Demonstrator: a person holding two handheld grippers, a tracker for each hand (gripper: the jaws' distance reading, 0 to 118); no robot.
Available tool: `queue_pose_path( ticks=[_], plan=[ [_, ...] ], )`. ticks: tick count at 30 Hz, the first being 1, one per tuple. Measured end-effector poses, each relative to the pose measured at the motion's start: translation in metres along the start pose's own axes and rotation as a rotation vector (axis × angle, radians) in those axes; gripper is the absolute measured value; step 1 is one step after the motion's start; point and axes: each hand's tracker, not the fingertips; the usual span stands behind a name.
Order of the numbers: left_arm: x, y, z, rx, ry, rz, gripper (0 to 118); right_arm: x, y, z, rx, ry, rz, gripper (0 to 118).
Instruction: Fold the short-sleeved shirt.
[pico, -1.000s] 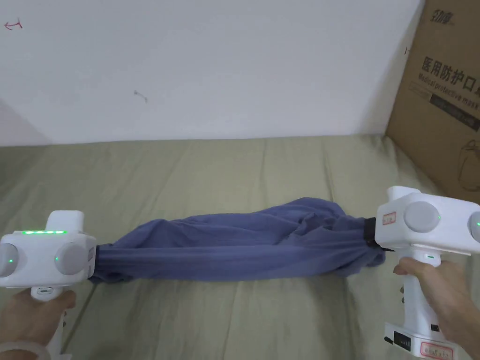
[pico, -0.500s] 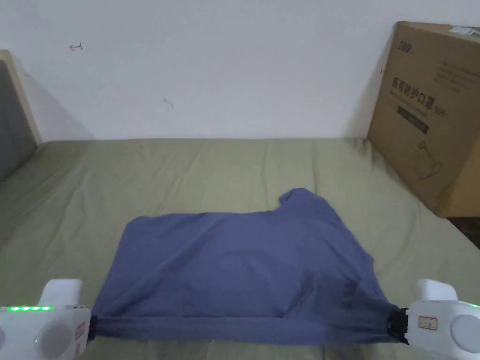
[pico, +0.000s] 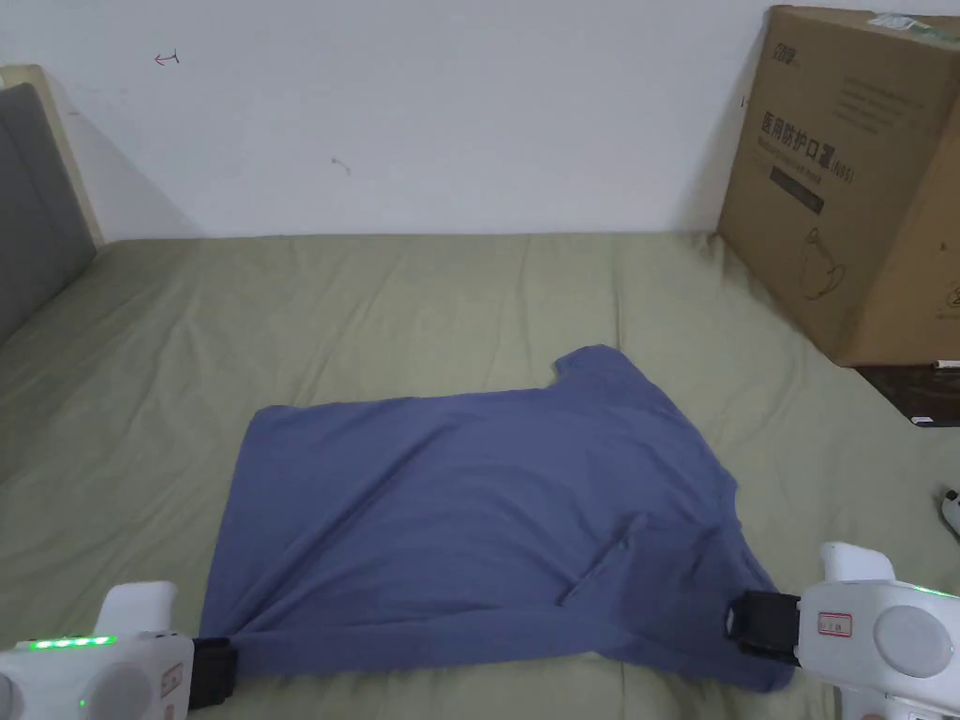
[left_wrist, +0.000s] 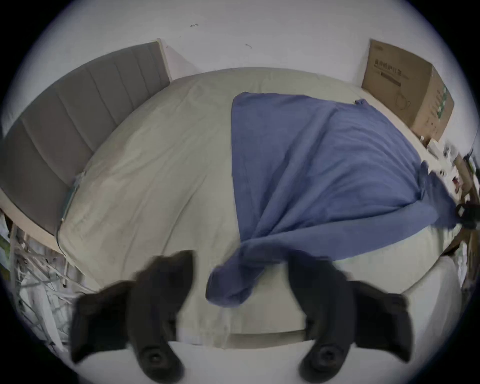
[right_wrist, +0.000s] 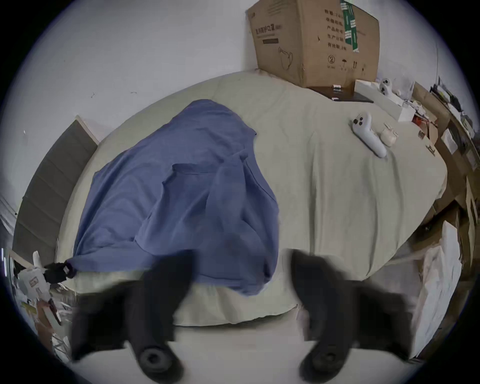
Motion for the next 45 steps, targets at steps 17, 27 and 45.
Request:
queue_pose_path(
  ticks=[17, 27, 45],
  plan=[
    [-0.005, -0.034, 0.051, 0.068, -0.080, 0.087, 0, -0.039, -0.015, 0.014, 0.025, 0.048, 0.145, 0],
    [-0.027, -0.003, -0.004, 0.035, -0.072, 0.168, 82, -0.023, -0.006, -0.001, 0.001, 0.013, 0.106, 0],
    [0.017, -0.001, 0.008, -0.006, -0.073, 0.006, 7, 0.003, 0.002, -0.031, -0.069, -0.011, 0.101, 80]
  ],
)
